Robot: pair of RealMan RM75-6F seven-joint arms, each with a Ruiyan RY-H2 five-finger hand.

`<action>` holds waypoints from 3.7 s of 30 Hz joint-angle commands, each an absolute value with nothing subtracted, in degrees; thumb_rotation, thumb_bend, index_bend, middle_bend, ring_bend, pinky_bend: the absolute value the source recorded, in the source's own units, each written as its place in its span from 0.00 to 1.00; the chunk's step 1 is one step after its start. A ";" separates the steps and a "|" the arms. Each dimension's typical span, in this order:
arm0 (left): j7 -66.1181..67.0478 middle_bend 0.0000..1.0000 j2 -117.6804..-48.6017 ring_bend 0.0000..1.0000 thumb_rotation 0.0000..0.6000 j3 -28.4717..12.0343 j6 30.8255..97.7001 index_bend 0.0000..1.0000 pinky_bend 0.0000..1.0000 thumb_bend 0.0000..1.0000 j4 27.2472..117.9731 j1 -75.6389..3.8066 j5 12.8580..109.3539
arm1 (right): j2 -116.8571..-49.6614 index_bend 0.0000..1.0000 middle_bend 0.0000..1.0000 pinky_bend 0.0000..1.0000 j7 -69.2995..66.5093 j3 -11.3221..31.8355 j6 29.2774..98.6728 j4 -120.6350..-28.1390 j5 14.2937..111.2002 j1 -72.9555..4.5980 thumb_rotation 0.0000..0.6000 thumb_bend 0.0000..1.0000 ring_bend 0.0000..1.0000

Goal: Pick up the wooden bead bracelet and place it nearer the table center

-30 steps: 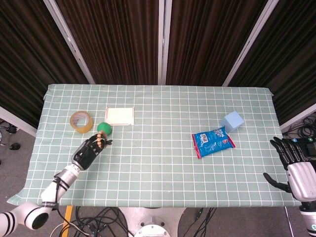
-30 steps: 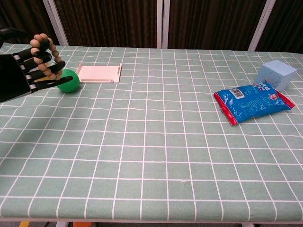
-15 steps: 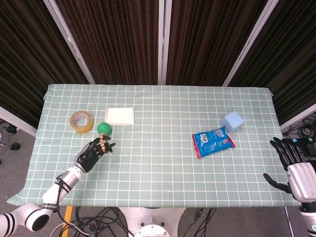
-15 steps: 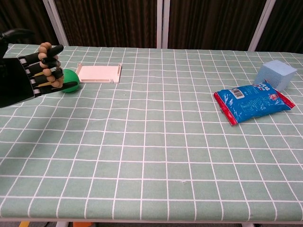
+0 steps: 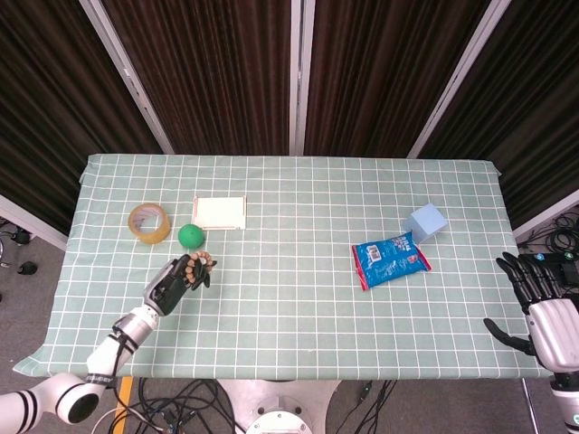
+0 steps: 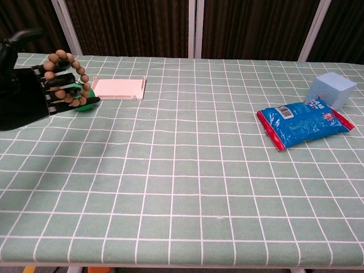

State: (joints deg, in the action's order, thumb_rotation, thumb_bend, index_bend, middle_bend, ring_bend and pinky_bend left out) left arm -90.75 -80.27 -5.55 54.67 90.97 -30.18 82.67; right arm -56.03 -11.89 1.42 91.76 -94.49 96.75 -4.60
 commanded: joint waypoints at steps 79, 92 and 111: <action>-79.31 0.82 -83.46 0.63 0.64 -6.94 52.48 0.65 0.08 0.61 91.77 -29.03 80.32 | -56.31 0.00 0.05 0.00 -12.96 1.60 91.85 -93.49 96.00 -4.08 1.00 0.10 0.00; -79.58 0.79 -82.89 0.63 0.54 -7.19 52.33 0.64 0.09 0.73 92.53 -28.96 80.69 | -56.35 0.00 0.05 0.00 -13.38 1.60 91.89 -93.17 96.10 -4.10 1.00 0.10 0.00; -79.75 0.70 -82.63 0.53 0.51 -6.68 52.97 0.58 0.11 0.91 92.88 -29.01 81.83 | -56.46 0.00 0.05 0.00 -13.65 1.66 91.86 -92.93 95.93 -4.09 1.00 0.10 0.00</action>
State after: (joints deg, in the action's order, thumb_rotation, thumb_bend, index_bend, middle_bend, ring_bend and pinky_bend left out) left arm -79.72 -82.63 -6.68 52.97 92.88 -29.01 81.82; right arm -56.46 -13.65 1.66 91.86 -92.93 95.93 -4.09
